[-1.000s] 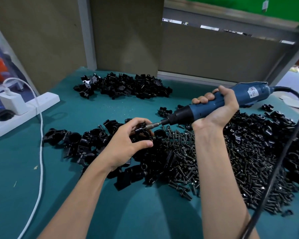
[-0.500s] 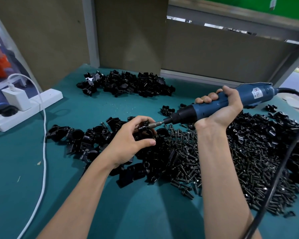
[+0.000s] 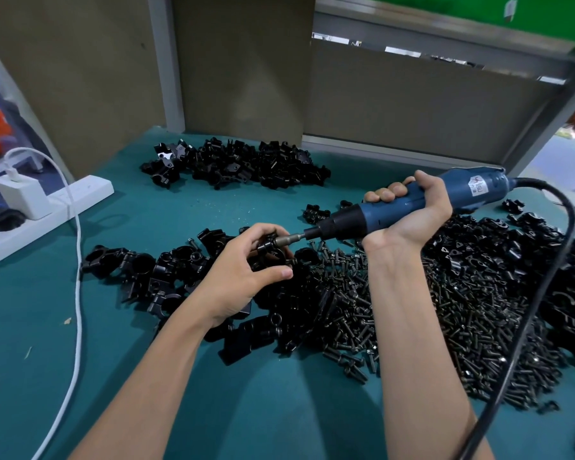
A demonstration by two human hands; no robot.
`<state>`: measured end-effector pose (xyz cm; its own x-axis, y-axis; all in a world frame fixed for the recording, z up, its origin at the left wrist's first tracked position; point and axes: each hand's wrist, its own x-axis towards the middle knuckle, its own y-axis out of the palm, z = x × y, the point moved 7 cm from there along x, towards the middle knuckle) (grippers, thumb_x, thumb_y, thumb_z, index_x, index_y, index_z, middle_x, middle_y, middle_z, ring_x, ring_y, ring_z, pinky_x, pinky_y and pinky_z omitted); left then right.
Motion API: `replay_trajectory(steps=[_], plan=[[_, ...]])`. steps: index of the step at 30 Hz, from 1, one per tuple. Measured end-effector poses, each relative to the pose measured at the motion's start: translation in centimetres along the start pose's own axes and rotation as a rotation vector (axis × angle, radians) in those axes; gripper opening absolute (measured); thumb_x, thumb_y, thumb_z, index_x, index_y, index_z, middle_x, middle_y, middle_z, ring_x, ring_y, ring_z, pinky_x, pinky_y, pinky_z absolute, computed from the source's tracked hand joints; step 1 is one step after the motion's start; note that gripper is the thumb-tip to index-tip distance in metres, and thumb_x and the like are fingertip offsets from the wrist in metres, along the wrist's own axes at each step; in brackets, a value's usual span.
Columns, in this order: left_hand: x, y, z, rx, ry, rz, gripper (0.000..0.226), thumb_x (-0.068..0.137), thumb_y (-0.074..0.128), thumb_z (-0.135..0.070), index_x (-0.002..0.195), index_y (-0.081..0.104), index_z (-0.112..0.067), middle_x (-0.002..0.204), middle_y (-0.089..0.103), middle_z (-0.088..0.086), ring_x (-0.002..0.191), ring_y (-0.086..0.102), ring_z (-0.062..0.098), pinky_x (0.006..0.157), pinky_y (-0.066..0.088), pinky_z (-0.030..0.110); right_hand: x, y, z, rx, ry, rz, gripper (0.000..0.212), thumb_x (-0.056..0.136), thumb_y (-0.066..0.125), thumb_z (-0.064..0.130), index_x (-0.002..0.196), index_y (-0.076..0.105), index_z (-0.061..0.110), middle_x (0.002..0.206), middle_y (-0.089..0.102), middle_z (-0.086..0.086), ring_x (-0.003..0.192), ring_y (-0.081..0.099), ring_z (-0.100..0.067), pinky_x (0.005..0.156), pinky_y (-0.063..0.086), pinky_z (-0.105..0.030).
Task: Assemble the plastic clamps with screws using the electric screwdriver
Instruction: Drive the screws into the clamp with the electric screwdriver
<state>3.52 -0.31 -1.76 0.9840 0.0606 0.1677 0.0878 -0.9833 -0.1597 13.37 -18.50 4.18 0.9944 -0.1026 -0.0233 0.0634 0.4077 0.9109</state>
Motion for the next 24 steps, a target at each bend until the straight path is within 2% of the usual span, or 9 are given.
replay_trajectory(steps=[6, 14, 17, 19, 22, 24], plan=[[0.1, -0.2, 0.2, -0.053, -0.01, -0.016, 0.045, 0.081, 0.076, -0.001, 0.101, 0.064, -0.04, 0.101, 0.072, -0.008, 0.097, 0.072, 0.022, 0.091, 0.057, 0.044, 0.0, -0.1, -0.2, 0.018, -0.01, -0.008, 0.021, 0.084, 0.055, 0.018, 0.065, 0.047, 0.015, 0.05, 0.044, 0.004, 0.039, 0.039, -0.013, 0.044, 0.037, -0.021], [0.4, -0.6, 0.8, -0.12, -0.029, -0.054, 0.045, 0.08, 0.077, -0.001, 0.103, 0.066, -0.037, 0.099, 0.073, -0.003, 0.102, 0.07, 0.029, 0.095, 0.054, 0.046, -0.4, 0.3, -0.6, 0.044, -0.015, 0.018, 0.021, 0.086, 0.052, 0.019, 0.067, 0.046, 0.015, 0.05, 0.043, 0.004, 0.039, 0.039, -0.013, 0.045, 0.037, -0.02], [0.4, -0.1, 1.1, -0.199, -0.066, -0.006, 0.042, 0.081, 0.074, 0.002, 0.11, 0.065, -0.028, 0.106, 0.068, 0.01, 0.095, 0.072, 0.031, 0.089, 0.058, 0.04, -0.4, 0.3, -0.6, 0.038, -0.017, 0.043, 0.02, 0.086, 0.052, 0.019, 0.067, 0.046, 0.015, 0.05, 0.043, 0.004, 0.039, 0.039, -0.012, 0.046, 0.037, -0.02], [0.3, 0.3, 1.1, -0.253, -0.098, 0.042, 0.041, 0.081, 0.073, 0.002, 0.113, 0.065, -0.022, 0.106, 0.067, 0.012, 0.092, 0.073, 0.032, 0.086, 0.059, 0.035, -0.4, 0.5, -0.4, 0.029, -0.021, 0.08, 0.02, 0.085, 0.051, 0.019, 0.066, 0.048, 0.015, 0.05, 0.042, 0.004, 0.04, 0.039, -0.012, 0.045, 0.037, -0.02], [0.1, 0.3, 0.9, -0.208, -0.096, 0.075, 0.043, 0.078, 0.076, 0.0, 0.112, 0.066, -0.025, 0.111, 0.069, 0.011, 0.095, 0.073, 0.029, 0.088, 0.058, 0.034, -0.5, 1.2, 0.0, 0.017, -0.008, 0.177, 0.013, 0.074, 0.054, 0.021, 0.062, 0.054, 0.015, 0.051, 0.041, 0.004, 0.04, 0.037, -0.012, 0.045, 0.036, -0.021], [0.1, 0.4, 0.7, -0.08, -0.077, 0.099, 0.046, 0.076, 0.08, -0.005, 0.113, 0.066, -0.029, 0.113, 0.069, 0.006, 0.104, 0.069, 0.024, 0.099, 0.052, 0.042, -0.5, 1.6, 0.3, 0.0, 0.018, 0.237, 0.009, 0.068, 0.055, 0.023, 0.064, 0.056, 0.015, 0.051, 0.04, 0.005, 0.041, 0.036, -0.012, 0.045, 0.036, -0.02]])
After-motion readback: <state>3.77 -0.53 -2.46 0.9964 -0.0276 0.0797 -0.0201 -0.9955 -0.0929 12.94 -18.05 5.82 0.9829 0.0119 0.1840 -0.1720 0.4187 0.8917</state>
